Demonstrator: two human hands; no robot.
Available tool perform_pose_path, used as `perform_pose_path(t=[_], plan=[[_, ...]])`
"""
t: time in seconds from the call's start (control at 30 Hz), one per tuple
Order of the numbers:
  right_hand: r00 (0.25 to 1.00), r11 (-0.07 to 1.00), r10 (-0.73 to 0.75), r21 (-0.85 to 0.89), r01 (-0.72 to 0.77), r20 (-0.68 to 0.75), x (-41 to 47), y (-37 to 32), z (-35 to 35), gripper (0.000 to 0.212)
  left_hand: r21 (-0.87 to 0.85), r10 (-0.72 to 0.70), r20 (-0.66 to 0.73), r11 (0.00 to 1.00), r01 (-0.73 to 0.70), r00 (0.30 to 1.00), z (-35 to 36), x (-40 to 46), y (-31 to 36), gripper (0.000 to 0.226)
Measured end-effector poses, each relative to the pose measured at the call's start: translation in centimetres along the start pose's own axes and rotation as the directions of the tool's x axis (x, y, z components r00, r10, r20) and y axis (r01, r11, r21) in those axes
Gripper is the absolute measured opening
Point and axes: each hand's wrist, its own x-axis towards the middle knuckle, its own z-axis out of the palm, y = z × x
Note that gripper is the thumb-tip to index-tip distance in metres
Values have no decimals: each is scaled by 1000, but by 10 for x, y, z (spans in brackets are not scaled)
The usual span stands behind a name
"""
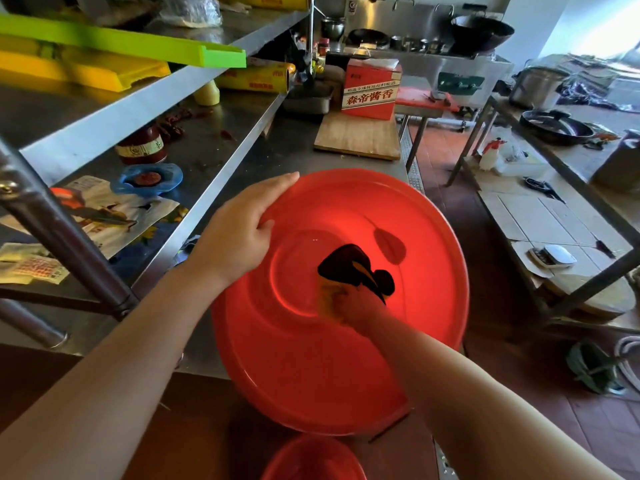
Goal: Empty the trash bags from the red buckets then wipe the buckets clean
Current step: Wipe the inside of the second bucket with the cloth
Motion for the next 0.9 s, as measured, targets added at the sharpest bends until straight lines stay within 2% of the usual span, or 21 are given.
perform_pose_path(t=[0.17, 0.27, 0.37, 0.47, 0.53, 0.57, 0.63, 0.7, 0.77, 0.8, 0.83, 0.9], plan=[[998, 994, 48, -101, -44, 34, 4, 15, -2, 46, -16, 9, -1, 1000, -9, 1000, 8, -3, -1, 75], [989, 988, 146, -57, -144, 34, 13, 15, 7, 48, -18, 21, 16, 1000, -20, 1000, 9, -1, 2, 75], [982, 984, 174, 51, -170, -78, 21, 24, 10, 47, -29, -9, 44, 1000, 10, 999, 7, 4, 0, 75], [933, 981, 161, -52, -187, -323, 32, 40, 2, 47, -59, -22, 87, 998, 27, 996, 7, 11, 3, 76], [933, 975, 96, -156, -158, -346, 42, 52, -13, 52, -63, -9, 105, 998, 16, 994, 11, 15, 9, 76], [923, 977, 101, -139, -163, -372, 48, 55, -16, 54, -65, 3, 112, 998, 4, 994, 13, 16, 13, 76], [927, 966, 227, -52, -253, -298, 57, 58, -23, 52, -67, 31, 132, 998, -22, 991, 17, 18, 19, 77], [922, 930, 360, 125, -345, -140, 60, 48, -13, 60, -65, 53, 147, 997, -44, 988, 19, 20, 22, 77], [912, 855, 408, 334, -397, 40, 60, 44, 2, 65, -61, 65, 157, 997, -56, 985, 19, 21, 23, 78], [883, 820, 469, 363, -442, 16, 58, 39, 4, 66, -57, 70, 165, 997, -61, 984, 20, 22, 24, 78], [884, 823, 468, 359, -441, 14, 53, 34, 8, 65, -50, 76, 174, 996, -68, 982, 22, 22, 25, 78], [880, 763, 474, 479, -434, 41, 48, 14, 23, 56, -39, 89, 179, 996, -84, 980, 26, 24, 28, 76]])
